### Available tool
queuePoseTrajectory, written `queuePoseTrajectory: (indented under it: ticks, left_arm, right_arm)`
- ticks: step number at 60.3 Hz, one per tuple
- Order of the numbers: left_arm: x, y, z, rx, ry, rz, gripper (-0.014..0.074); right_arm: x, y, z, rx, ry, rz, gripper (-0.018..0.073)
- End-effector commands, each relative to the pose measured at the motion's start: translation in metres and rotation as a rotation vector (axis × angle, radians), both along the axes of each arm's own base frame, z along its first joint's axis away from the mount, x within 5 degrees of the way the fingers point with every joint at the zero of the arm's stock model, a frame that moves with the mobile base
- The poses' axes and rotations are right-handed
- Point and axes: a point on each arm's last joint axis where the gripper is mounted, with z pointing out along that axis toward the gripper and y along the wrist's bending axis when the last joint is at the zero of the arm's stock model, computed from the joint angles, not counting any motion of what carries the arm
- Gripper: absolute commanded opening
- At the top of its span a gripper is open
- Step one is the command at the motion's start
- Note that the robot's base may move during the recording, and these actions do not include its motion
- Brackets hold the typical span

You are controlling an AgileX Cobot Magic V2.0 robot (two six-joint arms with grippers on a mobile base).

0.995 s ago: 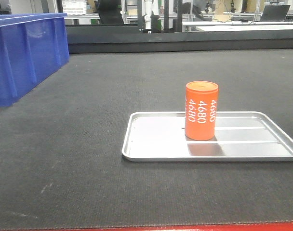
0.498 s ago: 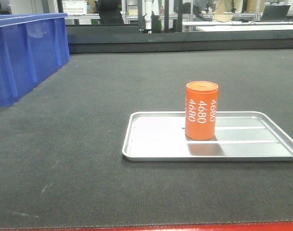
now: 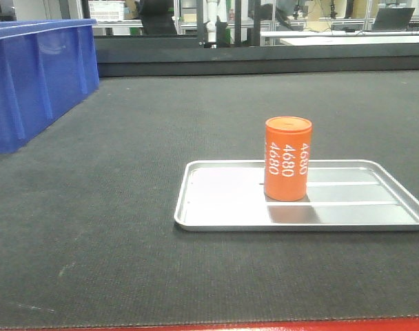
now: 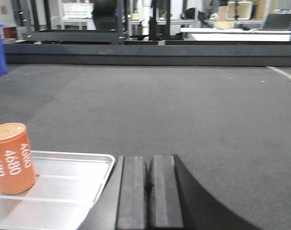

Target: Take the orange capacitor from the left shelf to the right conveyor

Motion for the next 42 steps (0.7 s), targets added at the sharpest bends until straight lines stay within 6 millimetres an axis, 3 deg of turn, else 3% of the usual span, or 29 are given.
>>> queuePoseTrajectory:
  ticks: [1, 26, 42]
  left_arm:
    - [-0.0004, 0.0001, 0.0097, -0.008, -0.082, 0.001, -0.0105]
    - [-0.0004, 0.0001, 0.0097, -0.002, -0.082, 0.001, -0.0105]
    - [-0.0004, 0.0001, 0.0097, -0.008, -0.082, 0.001, -0.0105]
  right_arm:
    - [-0.0024, -0.0009, 0.0089, 0.021, -0.113, -0.018, 0.0056]
    - [-0.0026, -0.0014, 0.0101, 0.043, -0.127, -0.025, 0.0056]
    - [-0.0028, -0.0011, 0.0115, -0.041, -0.143, -0.030, 0.0056]
